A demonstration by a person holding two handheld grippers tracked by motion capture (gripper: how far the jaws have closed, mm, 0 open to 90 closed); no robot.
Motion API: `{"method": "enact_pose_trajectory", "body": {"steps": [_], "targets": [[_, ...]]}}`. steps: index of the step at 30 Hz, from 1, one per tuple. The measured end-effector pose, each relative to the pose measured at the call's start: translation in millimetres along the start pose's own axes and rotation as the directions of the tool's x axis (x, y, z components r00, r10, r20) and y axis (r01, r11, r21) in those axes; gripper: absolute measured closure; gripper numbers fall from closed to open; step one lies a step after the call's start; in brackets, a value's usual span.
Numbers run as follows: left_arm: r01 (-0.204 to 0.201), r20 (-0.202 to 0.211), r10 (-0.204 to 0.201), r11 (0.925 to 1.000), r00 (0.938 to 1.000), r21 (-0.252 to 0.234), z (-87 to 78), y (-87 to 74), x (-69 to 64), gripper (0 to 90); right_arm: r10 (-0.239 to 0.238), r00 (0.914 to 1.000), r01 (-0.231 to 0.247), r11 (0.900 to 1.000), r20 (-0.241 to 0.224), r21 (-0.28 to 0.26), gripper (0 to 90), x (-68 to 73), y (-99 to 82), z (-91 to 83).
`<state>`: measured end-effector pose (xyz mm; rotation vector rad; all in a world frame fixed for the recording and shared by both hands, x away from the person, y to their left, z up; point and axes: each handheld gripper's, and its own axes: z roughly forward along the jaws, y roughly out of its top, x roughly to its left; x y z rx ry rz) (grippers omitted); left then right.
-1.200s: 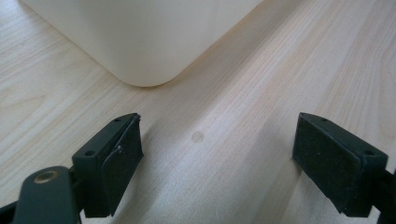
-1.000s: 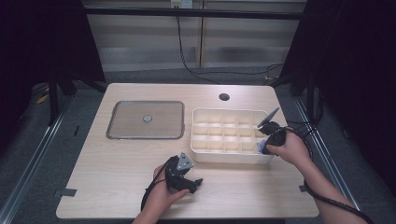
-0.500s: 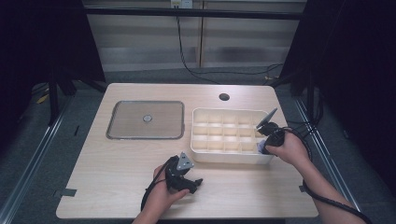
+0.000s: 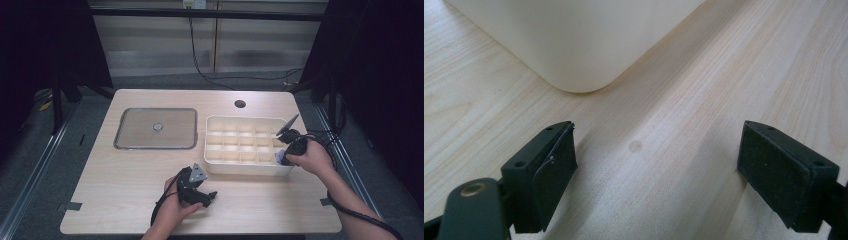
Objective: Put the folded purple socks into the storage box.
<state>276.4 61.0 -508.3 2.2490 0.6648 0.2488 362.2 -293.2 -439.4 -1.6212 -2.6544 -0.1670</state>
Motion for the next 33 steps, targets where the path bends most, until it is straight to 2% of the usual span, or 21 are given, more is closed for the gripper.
{"method": "enact_pose_trajectory", "body": {"steps": [19,25,33], "targets": [[0.000,0.000,0.000,1.0000,1.0000,0.000,0.0,0.0,-0.1,15.3,-0.009,0.9998,0.007,0.9978,-0.019,-0.065,71.8,-5.4,-2.0,-35.2],[0.000,0.000,0.000,1.0000,1.0000,0.000,0.0,0.0,0.0,15.3,-0.007,0.9995,0.005,0.9982,-0.031,-0.060,68.1,-4.6,-0.4,-39.5],[0.000,0.000,0.000,1.0000,1.0000,0.000,0.0,0.0,0.0,15.3,-0.007,0.9989,0.003,0.9964,-0.046,-0.084,60.8,-4.3,0.7,-43.8]]}}
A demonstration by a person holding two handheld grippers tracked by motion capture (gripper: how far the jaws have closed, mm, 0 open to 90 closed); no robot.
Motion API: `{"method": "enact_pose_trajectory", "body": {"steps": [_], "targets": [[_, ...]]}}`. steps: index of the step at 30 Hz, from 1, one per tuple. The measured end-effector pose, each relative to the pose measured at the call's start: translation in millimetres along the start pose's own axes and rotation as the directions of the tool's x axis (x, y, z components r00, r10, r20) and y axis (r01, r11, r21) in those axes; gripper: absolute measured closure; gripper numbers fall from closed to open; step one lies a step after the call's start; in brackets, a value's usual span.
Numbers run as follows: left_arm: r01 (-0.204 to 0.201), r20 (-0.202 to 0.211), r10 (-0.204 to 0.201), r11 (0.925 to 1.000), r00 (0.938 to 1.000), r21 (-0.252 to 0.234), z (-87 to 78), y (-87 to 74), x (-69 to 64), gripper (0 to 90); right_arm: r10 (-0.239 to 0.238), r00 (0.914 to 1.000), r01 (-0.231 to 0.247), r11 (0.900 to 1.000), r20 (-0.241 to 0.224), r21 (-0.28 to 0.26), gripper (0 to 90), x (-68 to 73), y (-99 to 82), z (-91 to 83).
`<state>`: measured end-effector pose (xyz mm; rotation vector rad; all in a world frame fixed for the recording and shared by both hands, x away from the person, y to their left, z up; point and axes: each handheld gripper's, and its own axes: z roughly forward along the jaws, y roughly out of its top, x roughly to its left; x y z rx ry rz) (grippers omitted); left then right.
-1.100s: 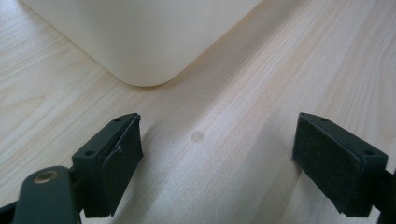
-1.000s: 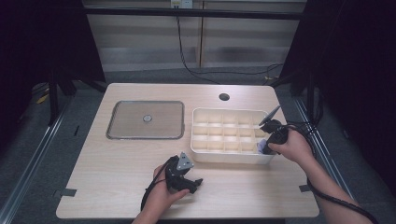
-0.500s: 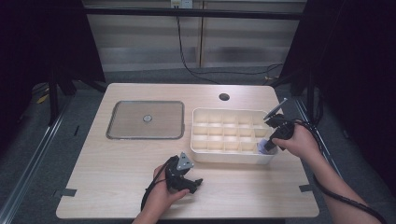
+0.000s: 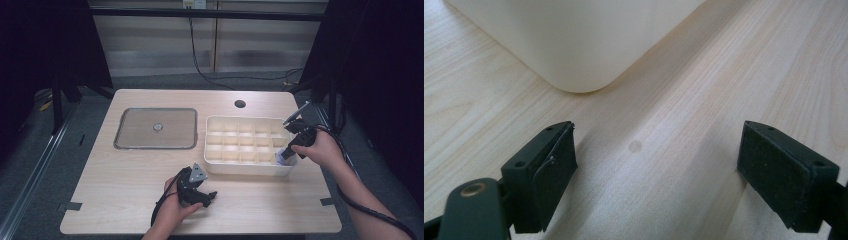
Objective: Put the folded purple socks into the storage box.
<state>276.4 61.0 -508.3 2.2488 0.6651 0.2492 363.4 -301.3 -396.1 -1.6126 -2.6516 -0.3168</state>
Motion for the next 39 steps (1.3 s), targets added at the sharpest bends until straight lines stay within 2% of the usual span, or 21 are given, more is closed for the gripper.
{"method": "enact_pose_trajectory", "body": {"steps": [15,39], "targets": [[0.000,-0.003,0.000,1.0000,1.0000,0.004,-1.0,-0.5,-0.7,15.3,-0.021,0.9997,0.021,0.9997,-0.010,-0.009,51.8,7.1,0.5,-3.8],[0.003,-0.003,-0.003,1.0000,1.0000,0.001,-1.0,-0.9,-1.0,15.3,-0.133,0.9908,0.132,0.9907,-0.025,-0.032,40.3,33.5,-9.5,-7.7]]}}
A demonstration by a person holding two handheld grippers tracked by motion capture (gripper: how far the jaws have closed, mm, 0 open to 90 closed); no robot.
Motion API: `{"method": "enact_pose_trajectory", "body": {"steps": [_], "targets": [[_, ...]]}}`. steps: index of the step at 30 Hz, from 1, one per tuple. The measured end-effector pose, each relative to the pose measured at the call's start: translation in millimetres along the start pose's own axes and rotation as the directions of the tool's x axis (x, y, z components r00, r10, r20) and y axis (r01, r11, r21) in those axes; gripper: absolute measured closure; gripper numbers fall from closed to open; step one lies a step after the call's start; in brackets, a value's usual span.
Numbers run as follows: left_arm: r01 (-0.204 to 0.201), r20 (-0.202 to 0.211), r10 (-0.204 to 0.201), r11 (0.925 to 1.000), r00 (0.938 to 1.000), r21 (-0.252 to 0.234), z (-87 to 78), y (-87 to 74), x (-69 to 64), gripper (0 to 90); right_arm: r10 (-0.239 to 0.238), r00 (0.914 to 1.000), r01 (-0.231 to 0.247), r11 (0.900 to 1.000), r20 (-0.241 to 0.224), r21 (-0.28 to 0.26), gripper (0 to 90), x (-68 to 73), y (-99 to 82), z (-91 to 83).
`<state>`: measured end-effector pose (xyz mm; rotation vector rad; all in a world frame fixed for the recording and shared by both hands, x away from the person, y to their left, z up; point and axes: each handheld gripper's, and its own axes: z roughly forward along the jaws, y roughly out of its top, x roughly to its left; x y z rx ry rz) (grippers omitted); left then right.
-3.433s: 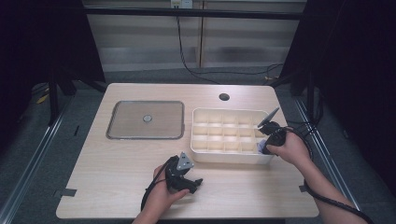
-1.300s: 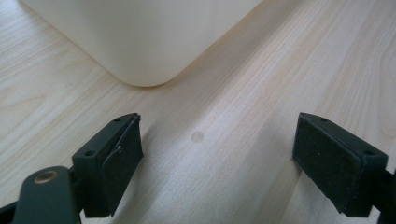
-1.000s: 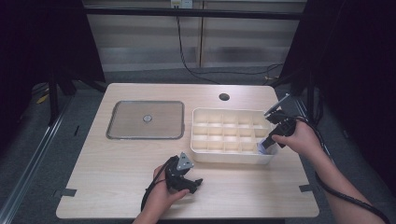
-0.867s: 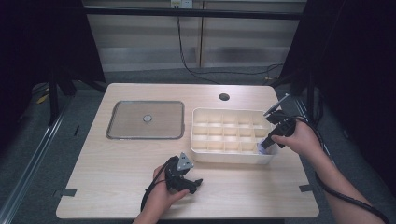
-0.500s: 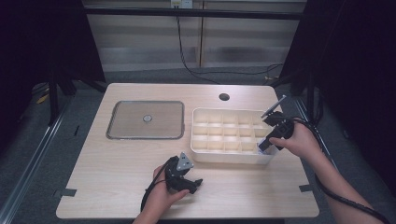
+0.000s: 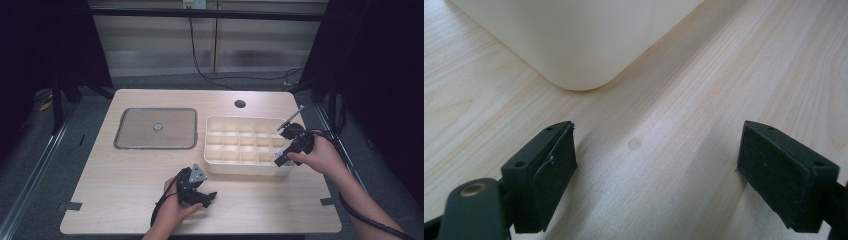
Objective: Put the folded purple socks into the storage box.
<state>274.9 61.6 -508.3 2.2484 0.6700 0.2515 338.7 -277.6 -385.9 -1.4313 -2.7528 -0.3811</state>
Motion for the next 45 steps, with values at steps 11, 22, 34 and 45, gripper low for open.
{"method": "enact_pose_trajectory", "body": {"steps": [11,22,34,45], "targets": [[-0.001,0.000,0.001,1.0000,1.0000,0.000,0.0,0.0,0.0,15.3,-0.065,0.9972,0.063,0.9975,-0.037,-0.030,36.9,21.8,-10.1,0.1],[0.000,0.000,0.000,1.0000,1.0000,0.000,0.0,0.0,0.0,15.3,-0.136,0.9878,0.133,0.9903,-0.076,-0.042,34.6,47.3,-20.3,11.9],[-0.001,0.000,0.001,1.0000,1.0000,0.000,0.0,0.0,0.0,15.3,-0.174,0.9770,0.167,0.9836,-0.123,-0.068,33.2,65.6,-29.2,39.2],[-0.002,-0.001,0.002,1.0000,1.0000,0.000,-0.1,0.0,0.1,15.3,-0.242,0.9563,0.223,0.9666,-0.164,-0.126,32.1,81.5,-37.0,74.1]]}}
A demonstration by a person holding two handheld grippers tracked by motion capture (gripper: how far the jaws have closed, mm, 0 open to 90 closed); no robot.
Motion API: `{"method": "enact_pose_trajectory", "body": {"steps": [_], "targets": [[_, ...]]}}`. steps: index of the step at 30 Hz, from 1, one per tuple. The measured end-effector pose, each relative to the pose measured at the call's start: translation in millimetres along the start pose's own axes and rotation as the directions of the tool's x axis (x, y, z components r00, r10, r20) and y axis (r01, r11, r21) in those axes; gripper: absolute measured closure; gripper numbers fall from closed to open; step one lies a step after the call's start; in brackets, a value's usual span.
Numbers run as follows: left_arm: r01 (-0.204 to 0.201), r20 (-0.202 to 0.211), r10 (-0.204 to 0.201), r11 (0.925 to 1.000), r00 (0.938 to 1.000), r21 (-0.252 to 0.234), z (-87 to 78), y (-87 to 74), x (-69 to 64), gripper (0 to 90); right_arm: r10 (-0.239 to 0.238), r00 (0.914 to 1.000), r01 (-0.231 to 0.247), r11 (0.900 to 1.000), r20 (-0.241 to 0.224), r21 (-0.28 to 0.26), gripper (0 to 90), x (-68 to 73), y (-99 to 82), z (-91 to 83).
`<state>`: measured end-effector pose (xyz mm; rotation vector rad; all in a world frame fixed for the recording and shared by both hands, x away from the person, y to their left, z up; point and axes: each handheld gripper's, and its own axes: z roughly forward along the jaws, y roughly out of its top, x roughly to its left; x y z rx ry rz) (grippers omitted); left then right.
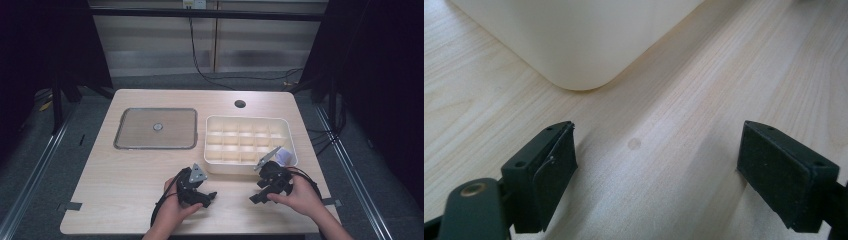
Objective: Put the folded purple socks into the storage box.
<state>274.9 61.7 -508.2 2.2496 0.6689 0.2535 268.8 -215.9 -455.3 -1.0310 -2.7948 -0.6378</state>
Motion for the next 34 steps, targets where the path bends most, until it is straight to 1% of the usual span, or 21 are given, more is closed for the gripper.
{"method": "enact_pose_trajectory", "body": {"steps": [8,9,11,13,17,18,19,21,23,25,26,27,28,29,30,34], "targets": [[0.000,0.001,0.000,1.0000,1.0000,0.000,0.0,0.0,0.0,15.3,-0.058,0.9982,0.057,0.9971,-0.017,-0.051,30.0,6.0,-4.5,17.1],[0.000,0.001,0.000,1.0000,1.0000,0.000,0.0,0.0,0.0,15.3,-0.070,0.9975,0.069,0.9960,-0.013,-0.056,30.0,6.6,-5.1,18.7],[0.000,0.001,0.000,1.0000,1.0000,0.000,0.0,0.0,0.0,15.3,-0.100,0.9949,0.100,0.9912,-0.006,-0.087,29.2,7.1,-6.5,21.5],[0.000,0.001,0.000,1.0000,1.0000,0.000,0.1,0.0,0.0,15.3,-0.105,0.9943,0.103,0.9906,-0.014,-0.089,28.3,7.7,-8.5,24.6],[0.000,0.001,0.000,1.0000,1.0000,0.000,0.0,0.0,0.0,15.3,-0.134,0.9910,0.132,0.9825,-0.003,-0.131,26.7,8.6,-13.1,26.9],[0.001,0.001,-0.001,1.0000,1.0000,0.000,0.1,0.0,0.0,15.3,-0.142,0.9899,0.140,0.9792,0.001,-0.146,26.2,8.8,-14.6,27.6],[0.001,0.001,-0.001,1.0000,1.0000,0.000,0.1,0.0,0.0,15.3,-0.168,0.9857,0.168,0.9723,0.015,-0.163,26.0,8.7,-16.5,28.7],[0.001,0.001,-0.001,1.0000,1.0000,0.000,0.1,0.0,0.0,15.3,-0.192,0.9809,0.195,0.9602,0.035,-0.200,24.3,11.0,-21.5,31.2],[0.001,0.001,-0.001,1.0000,1.0000,0.000,0.1,0.0,0.0,15.3,-0.228,0.9715,0.237,0.9427,0.065,-0.235,23.8,12.3,-26.9,33.4],[0.001,0.001,-0.001,1.0000,1.0000,0.000,0.1,0.0,-0.1,15.3,-0.252,0.9641,0.265,0.9282,0.083,-0.261,23.2,13.1,-31.8,34.9],[0.001,0.001,-0.001,1.0000,1.0000,-0.001,0.1,0.0,-0.1,15.3,-0.257,0.9622,0.272,0.9236,0.091,-0.270,23.1,13.8,-34.0,35.5],[0.001,0.001,-0.001,1.0000,1.0000,0.000,0.1,0.0,-0.1,15.3,-0.255,0.9617,0.273,0.9222,0.100,-0.274,23.1,14.4,-35.7,35.6],[0.001,0.001,-0.001,1.0000,1.0000,0.000,0.1,0.0,-0.1,15.3,-0.259,0.9606,0.277,0.9185,0.101,-0.282,23.1,14.0,-36.5,35.8],[0.001,0.001,-0.001,1.0000,1.0000,0.000,0.1,0.0,-0.1,15.3,-0.254,0.9617,0.273,0.9194,0.102,-0.283,23.1,14.1,-37.1,35.7],[0.002,0.001,-0.002,1.0000,1.0000,-0.001,0.1,0.0,-0.1,15.3,-0.258,0.9610,0.276,0.9163,0.099,-0.290,23.0,13.7,-37.5,36.0],[0.001,0.001,-0.001,1.0000,1.0000,0.000,0.1,0.0,-0.1,15.3,-0.257,0.9615,0.275,0.9107,0.098,-0.308,22.9,13.6,-40.5,36.7]]}}
